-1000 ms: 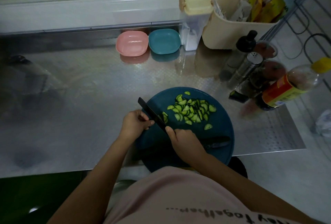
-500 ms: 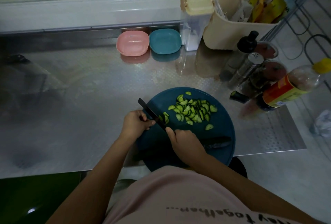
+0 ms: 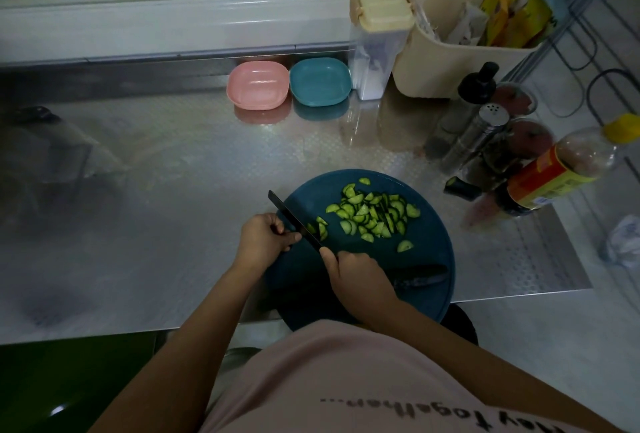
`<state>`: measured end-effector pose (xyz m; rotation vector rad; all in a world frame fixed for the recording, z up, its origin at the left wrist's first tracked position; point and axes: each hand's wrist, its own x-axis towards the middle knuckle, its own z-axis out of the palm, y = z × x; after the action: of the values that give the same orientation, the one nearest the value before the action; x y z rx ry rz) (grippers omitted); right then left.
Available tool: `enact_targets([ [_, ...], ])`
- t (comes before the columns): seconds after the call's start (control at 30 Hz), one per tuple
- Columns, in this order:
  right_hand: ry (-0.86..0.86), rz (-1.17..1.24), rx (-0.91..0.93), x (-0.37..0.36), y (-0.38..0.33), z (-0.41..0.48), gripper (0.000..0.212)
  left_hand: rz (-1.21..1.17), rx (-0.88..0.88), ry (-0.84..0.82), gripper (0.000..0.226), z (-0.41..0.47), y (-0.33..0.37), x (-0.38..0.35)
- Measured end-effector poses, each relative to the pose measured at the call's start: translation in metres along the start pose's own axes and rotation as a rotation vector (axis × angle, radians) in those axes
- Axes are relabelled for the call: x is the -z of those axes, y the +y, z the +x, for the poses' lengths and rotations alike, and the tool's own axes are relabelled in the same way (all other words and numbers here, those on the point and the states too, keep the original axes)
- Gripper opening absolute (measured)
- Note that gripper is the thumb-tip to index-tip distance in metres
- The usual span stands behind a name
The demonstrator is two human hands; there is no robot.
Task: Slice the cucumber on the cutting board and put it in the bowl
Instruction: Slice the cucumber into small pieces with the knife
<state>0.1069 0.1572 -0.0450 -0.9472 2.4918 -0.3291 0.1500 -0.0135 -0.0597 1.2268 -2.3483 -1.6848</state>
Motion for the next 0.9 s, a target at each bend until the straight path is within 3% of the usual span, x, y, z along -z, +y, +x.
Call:
enact_targets([
  [0.07, 0.006, -0.017, -0.010, 0.002, -0.001, 0.000, 0.109, -0.004, 0.007, 0.001, 0.040, 0.000, 0.001, 0.000],
  [0.17, 0.027, 0.045, 0.004, 0.004, -0.003, -0.001, 0.121, -0.007, 0.011, 0.006, 0.041, -0.001, 0.001, -0.001],
  [0.27, 0.043, 0.121, -0.046, 0.007, -0.005, -0.004, 0.058, -0.002, 0.010, 0.005, 0.041, -0.002, 0.001, -0.001],
  [0.3, 0.045, 0.136, -0.049, 0.008, -0.007, -0.005, 0.050, -0.001, 0.012, 0.004, 0.042, -0.002, 0.002, -0.001],
  [0.67, 0.026, 0.118, -0.015, 0.010, -0.009, 0.006, 0.053, 0.016, 0.025, 0.021, 0.042, -0.004, 0.001, 0.000],
  [0.77, -0.027, 0.138, -0.013, 0.014, 0.001, 0.006, 0.071, 0.048, 0.017, 0.026, 0.040, -0.007, 0.002, 0.000],
  [0.9, -0.067, 0.301, -0.077, 0.023, 0.017, 0.008, 0.056, 0.108, 0.009, 0.060, 0.034, -0.010, 0.004, -0.003],
])
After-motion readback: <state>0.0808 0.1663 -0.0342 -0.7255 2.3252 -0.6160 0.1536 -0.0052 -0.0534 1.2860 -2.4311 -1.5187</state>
